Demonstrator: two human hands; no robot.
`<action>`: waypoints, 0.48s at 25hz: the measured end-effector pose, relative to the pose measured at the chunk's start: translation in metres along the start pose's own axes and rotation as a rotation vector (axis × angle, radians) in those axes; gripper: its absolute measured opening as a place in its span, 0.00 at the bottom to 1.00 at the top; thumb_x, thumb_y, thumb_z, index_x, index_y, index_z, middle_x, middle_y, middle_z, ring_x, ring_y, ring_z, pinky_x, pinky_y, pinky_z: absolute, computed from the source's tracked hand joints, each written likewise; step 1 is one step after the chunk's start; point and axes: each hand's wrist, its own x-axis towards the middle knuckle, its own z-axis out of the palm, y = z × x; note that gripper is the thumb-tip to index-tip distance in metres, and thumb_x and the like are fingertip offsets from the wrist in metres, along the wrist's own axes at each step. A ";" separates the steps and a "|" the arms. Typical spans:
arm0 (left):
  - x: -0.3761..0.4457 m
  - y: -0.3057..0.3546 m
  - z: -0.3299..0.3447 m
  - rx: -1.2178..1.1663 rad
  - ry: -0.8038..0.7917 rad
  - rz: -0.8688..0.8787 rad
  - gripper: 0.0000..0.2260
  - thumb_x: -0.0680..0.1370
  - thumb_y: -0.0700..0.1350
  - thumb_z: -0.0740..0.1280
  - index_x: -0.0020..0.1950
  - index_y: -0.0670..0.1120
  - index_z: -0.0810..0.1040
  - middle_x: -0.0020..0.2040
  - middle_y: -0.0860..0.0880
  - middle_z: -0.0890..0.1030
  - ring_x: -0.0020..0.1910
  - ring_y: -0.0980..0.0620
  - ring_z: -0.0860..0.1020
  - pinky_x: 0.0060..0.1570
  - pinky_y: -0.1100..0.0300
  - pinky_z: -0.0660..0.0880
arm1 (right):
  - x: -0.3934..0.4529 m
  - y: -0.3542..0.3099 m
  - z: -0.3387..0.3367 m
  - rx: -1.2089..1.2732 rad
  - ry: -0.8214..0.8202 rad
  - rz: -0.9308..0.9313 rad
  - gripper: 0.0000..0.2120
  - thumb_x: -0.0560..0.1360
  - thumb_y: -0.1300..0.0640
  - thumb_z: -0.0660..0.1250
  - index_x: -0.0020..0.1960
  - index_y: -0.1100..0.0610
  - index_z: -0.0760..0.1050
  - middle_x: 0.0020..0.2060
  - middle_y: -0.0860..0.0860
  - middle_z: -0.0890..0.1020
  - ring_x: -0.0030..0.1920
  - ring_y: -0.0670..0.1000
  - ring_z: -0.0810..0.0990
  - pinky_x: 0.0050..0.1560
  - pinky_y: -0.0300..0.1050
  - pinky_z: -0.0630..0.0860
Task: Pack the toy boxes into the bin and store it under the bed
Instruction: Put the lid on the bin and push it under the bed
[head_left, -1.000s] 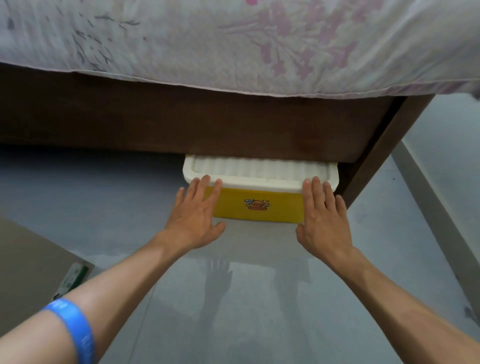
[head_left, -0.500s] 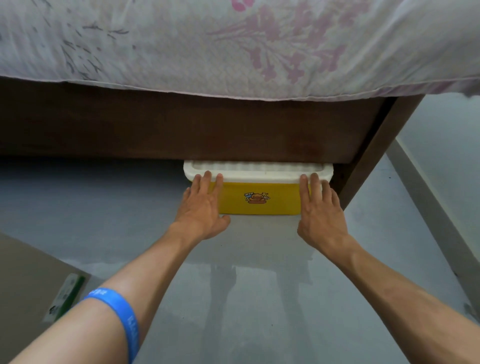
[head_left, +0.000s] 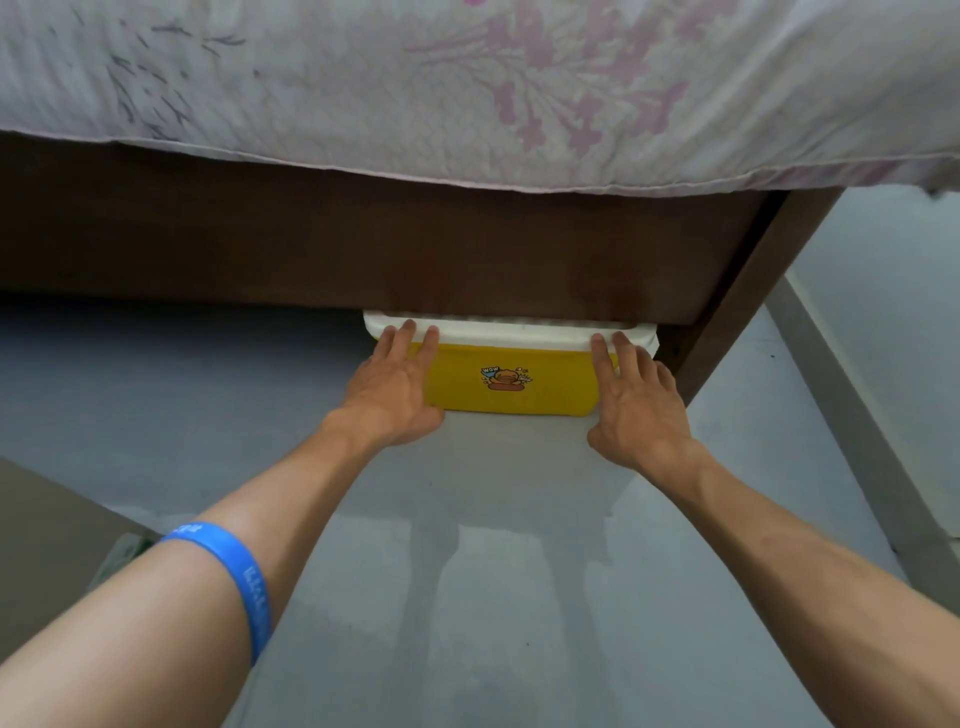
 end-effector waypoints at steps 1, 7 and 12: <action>-0.001 0.001 -0.001 -0.005 -0.012 0.000 0.44 0.76 0.53 0.67 0.81 0.53 0.39 0.81 0.49 0.40 0.80 0.44 0.41 0.76 0.48 0.54 | 0.000 0.000 -0.001 0.007 -0.005 0.002 0.48 0.68 0.55 0.67 0.80 0.57 0.42 0.77 0.58 0.52 0.76 0.61 0.56 0.75 0.58 0.58; -0.004 -0.001 -0.024 0.004 -0.113 0.017 0.43 0.75 0.50 0.67 0.81 0.54 0.41 0.81 0.52 0.40 0.80 0.48 0.42 0.75 0.49 0.58 | 0.003 0.003 -0.011 0.061 -0.054 -0.008 0.46 0.71 0.54 0.65 0.80 0.56 0.41 0.78 0.57 0.50 0.76 0.61 0.54 0.75 0.57 0.58; -0.014 0.003 -0.033 -0.019 -0.179 0.017 0.43 0.76 0.51 0.67 0.82 0.52 0.42 0.81 0.53 0.37 0.80 0.50 0.43 0.77 0.51 0.54 | 0.004 0.010 -0.018 0.111 -0.155 0.006 0.47 0.73 0.53 0.65 0.80 0.52 0.37 0.79 0.53 0.43 0.78 0.57 0.49 0.76 0.55 0.55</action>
